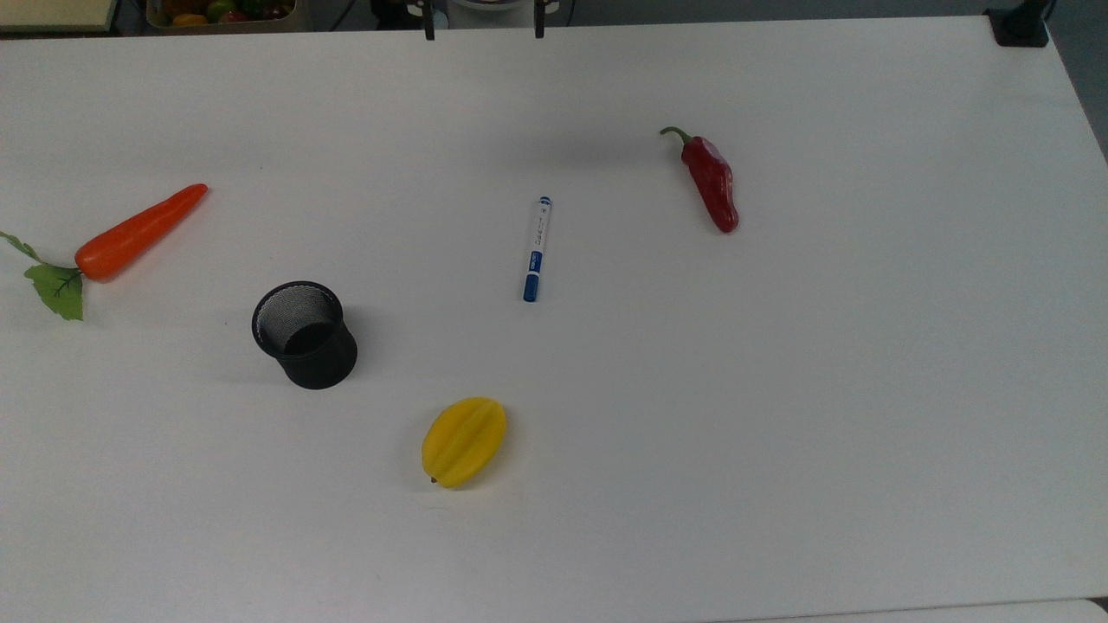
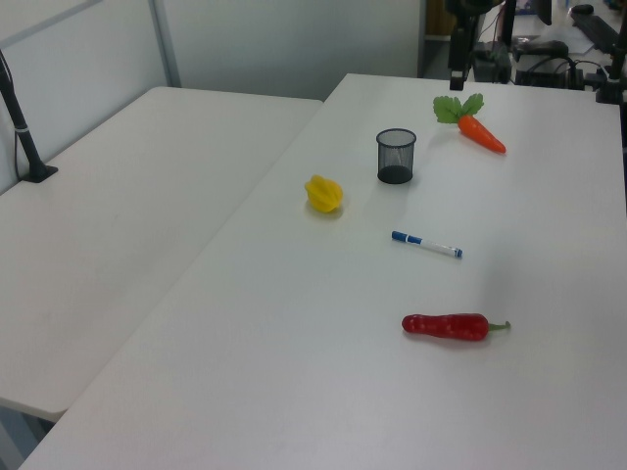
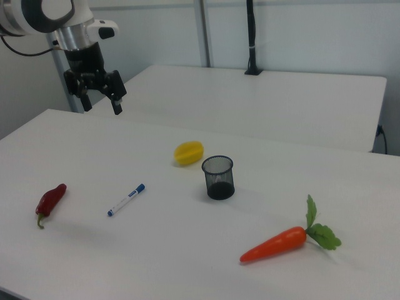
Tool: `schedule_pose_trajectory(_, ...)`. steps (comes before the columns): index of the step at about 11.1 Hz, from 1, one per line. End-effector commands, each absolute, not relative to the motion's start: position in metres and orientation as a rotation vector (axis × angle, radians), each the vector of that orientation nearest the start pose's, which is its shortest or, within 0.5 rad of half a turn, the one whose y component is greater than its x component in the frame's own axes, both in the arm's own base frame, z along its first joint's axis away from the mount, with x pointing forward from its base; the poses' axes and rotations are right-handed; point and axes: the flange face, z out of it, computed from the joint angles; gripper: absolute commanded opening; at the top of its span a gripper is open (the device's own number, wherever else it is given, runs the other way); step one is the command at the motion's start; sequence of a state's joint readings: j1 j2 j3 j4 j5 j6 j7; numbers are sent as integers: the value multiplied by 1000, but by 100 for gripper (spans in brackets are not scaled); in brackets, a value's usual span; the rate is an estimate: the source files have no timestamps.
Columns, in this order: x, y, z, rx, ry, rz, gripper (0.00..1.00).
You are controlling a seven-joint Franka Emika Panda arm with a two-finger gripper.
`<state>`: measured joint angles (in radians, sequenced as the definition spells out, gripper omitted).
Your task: Place marker
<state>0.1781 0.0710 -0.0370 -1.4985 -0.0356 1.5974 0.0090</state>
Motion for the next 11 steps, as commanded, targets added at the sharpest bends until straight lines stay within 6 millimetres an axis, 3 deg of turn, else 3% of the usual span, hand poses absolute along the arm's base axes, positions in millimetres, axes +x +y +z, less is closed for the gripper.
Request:
schedule_pose_trajectory(1, 566, 40, 628, -3161, -110, -43, 100)
schedule_pose_trajectory(8, 568, 17, 630, -3158, -58, -59, 100)
schedule_pose_trajectory(11, 569, 17, 625, -3159, -59, -42, 100)
